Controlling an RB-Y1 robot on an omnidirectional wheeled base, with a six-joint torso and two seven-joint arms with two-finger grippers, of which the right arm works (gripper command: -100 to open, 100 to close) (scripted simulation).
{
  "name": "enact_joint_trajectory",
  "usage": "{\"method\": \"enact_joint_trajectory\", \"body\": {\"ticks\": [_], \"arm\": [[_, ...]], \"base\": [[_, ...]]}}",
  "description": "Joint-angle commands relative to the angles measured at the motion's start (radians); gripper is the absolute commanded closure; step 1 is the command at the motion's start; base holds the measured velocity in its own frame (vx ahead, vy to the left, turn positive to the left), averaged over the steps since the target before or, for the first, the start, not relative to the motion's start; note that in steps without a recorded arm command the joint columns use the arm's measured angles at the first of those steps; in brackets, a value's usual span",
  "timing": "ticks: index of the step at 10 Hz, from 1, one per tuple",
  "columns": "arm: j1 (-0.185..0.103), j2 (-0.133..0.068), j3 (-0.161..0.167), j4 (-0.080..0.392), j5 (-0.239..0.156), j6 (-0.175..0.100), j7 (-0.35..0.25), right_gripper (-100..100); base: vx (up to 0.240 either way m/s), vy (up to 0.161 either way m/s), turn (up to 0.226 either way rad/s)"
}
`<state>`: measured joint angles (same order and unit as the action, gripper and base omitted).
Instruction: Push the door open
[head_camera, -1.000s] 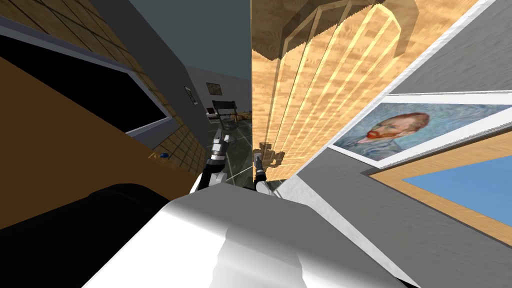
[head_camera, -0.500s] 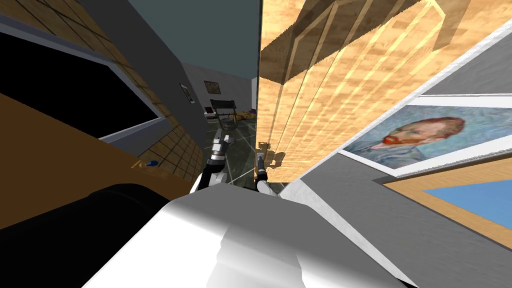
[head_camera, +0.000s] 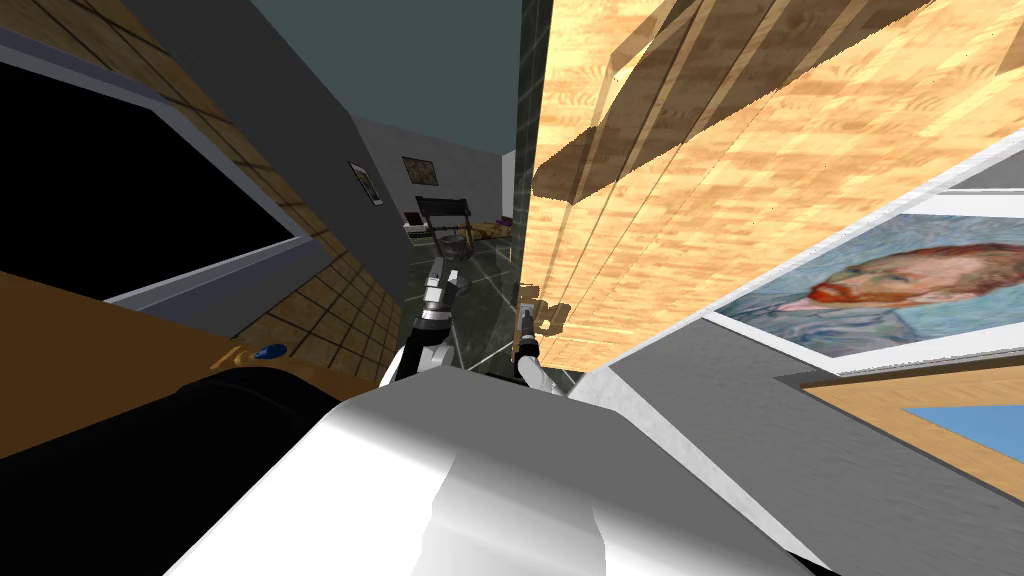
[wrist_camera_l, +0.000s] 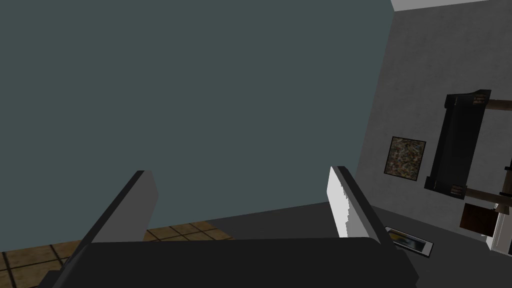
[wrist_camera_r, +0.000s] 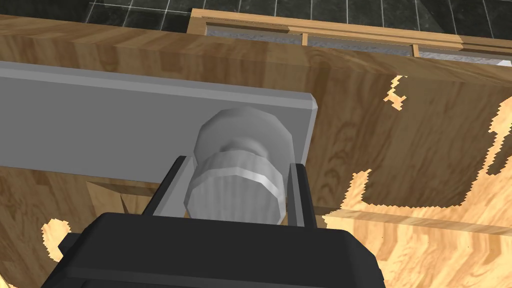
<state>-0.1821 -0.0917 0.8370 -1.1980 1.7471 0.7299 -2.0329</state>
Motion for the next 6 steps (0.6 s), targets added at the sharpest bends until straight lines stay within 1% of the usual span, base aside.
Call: {"method": "enact_joint_trajectory", "body": {"ticks": [1, 3, 4, 6], "arm": [[0.0, -0.004, -0.027, 0.007, -0.007, 0.029, 0.004, 100], [-0.004, -0.002, -0.055, 0.015, -0.02, 0.047, 0.01, 100], [-0.004, -0.001, -0.062, 0.017, -0.023, 0.051, 0.011, 100], [-0.008, 0.003, -0.087, 0.025, -0.035, 0.068, 0.016, 100]], "base": [[0.166, 0.108, -0.047], [0.177, 0.143, -0.052], [0.148, 0.125, -0.065], [0.158, 0.134, -0.049]]}}
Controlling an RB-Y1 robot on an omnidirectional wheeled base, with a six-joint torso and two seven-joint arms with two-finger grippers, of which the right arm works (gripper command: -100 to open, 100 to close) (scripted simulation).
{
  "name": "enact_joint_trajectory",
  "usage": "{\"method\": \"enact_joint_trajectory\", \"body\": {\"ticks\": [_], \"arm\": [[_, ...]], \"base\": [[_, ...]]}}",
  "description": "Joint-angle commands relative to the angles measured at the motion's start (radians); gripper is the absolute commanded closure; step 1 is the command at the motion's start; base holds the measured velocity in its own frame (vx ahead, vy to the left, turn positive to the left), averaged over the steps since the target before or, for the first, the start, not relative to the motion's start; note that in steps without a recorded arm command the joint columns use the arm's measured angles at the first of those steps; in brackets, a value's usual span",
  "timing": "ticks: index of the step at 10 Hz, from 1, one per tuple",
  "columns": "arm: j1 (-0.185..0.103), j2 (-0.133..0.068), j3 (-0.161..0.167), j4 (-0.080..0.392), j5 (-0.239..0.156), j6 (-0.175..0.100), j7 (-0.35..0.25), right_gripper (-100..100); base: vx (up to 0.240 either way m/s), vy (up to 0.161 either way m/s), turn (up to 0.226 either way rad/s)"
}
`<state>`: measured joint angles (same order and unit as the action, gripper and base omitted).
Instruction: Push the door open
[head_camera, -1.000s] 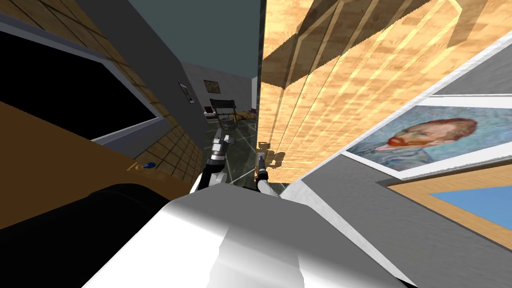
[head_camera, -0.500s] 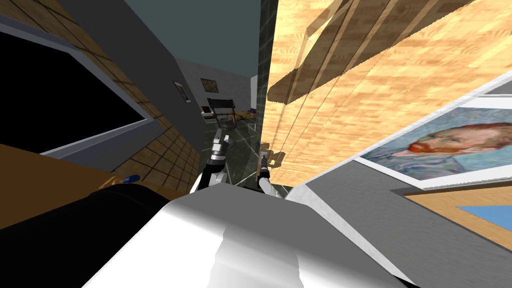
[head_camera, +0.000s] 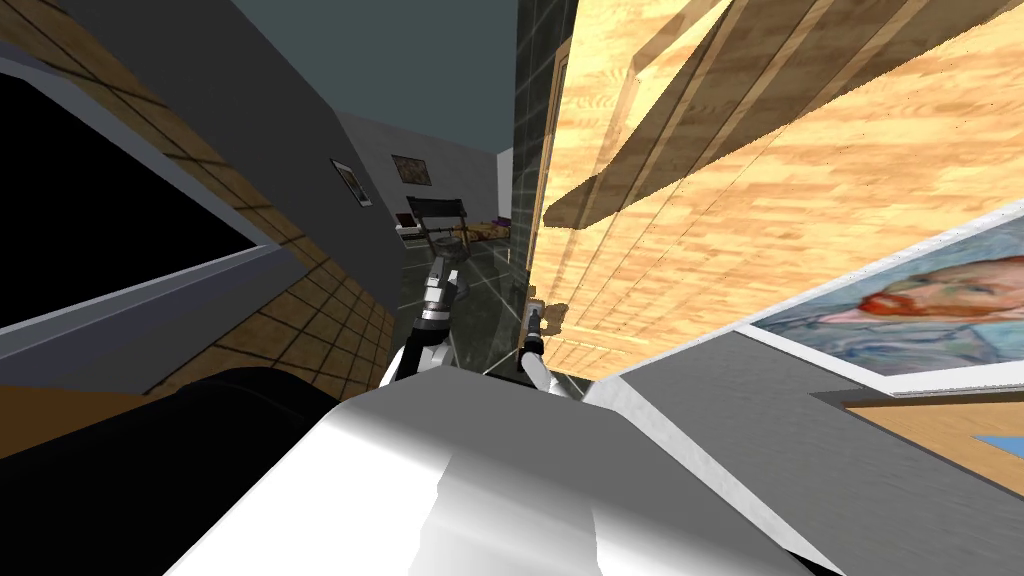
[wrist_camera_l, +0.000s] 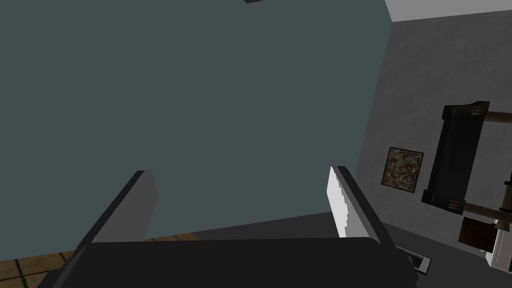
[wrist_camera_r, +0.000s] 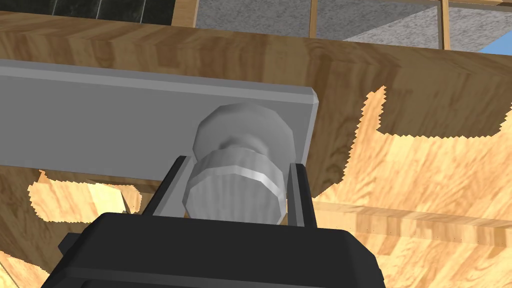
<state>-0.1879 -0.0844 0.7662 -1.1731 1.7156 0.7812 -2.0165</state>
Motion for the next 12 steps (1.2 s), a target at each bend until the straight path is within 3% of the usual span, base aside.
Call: {"method": "enact_joint_trajectory", "body": {"ticks": [1, 6, 7, 12], "arm": [[-0.003, -0.002, -0.028, 0.004, -0.009, 0.024, 0.003, 100], [-0.008, 0.01, -0.069, 0.016, -0.029, 0.051, 0.011, 100], [-0.005, 0.007, -0.059, 0.02, -0.025, 0.044, 0.006, 100], [-0.016, -0.003, -0.119, 0.036, -0.05, 0.085, 0.016, 100]], "base": [[0.181, 0.124, -0.057], [0.149, 0.103, -0.04], [0.07, 0.052, -0.036], [0.176, 0.078, -0.044]]}}
